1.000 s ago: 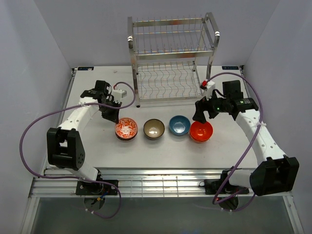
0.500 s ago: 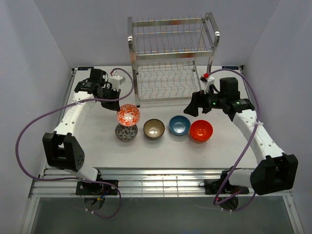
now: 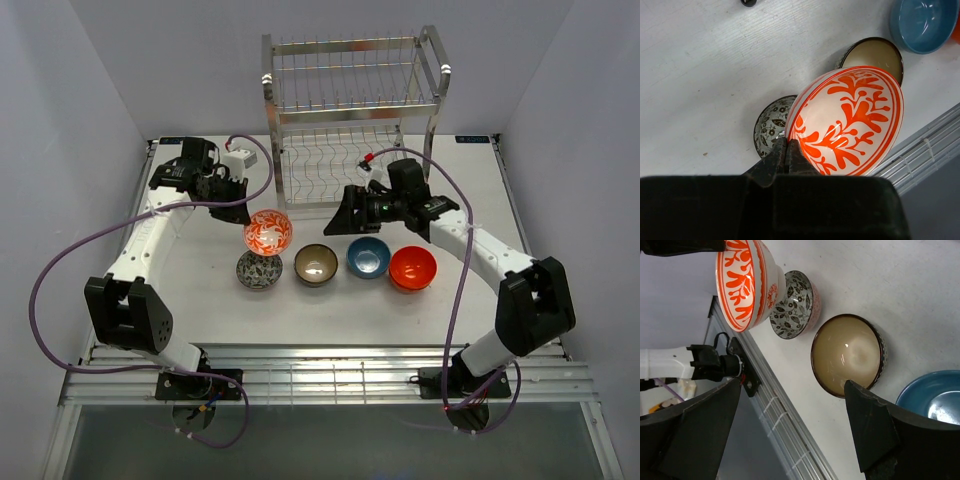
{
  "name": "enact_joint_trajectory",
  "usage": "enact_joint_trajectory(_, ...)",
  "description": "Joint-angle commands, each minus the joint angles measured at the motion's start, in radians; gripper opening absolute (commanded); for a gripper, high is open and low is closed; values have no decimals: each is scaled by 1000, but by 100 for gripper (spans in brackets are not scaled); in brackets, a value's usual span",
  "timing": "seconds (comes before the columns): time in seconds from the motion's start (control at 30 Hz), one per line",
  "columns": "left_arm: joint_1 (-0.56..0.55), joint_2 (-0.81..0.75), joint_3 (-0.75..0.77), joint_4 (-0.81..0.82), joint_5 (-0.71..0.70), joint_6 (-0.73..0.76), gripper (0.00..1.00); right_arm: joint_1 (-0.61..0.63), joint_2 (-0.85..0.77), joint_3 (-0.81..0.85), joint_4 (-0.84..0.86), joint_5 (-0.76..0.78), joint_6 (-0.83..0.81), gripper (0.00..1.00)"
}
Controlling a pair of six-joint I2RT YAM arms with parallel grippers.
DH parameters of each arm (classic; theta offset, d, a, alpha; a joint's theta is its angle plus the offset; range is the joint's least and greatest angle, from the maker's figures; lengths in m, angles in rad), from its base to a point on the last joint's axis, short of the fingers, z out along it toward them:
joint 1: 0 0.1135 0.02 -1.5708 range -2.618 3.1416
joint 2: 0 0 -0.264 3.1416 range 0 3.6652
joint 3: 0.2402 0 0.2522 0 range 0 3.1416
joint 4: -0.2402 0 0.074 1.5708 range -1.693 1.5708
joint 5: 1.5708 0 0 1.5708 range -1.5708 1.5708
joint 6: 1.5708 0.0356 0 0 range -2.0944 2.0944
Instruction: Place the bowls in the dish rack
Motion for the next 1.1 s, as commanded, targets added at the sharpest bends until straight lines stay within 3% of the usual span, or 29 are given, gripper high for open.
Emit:
enact_joint_trajectory(0.0,-11,-55,20,16,53,-15,0,82,24,125,-26,145,-14,90)
enact_joint_trajectory(0.03,-14,-52,15,17,47,-16,0,98,45,148,-70,238,-24,92)
enact_joint_trajectory(0.17,-28,-51,-2,27,43,-23,0,163,123,252,-127,364,-19,97)
enact_joint_trajectory(0.3,-31,-48,-2,27,37,-24,0,223,176,332,-161,446,11,96)
enact_joint_trajectory(0.57,-41,-49,-3,28,44,-24,0,359,236,410,-208,748,-12,100)
enact_joint_trajectory(0.67,-42,-57,-9,28,43,-24,0,364,254,416,-221,779,-5,88)
enact_joint_trajectory(0.83,-45,-65,-23,31,53,-27,0,381,289,420,-216,771,-8,81)
enact_joint_trajectory(0.93,-44,-65,-25,34,57,-29,0,385,305,414,-207,760,-10,70)
enact_joint_trajectory(1.07,-45,-61,-23,34,70,-30,0,387,318,423,-198,731,-10,67)
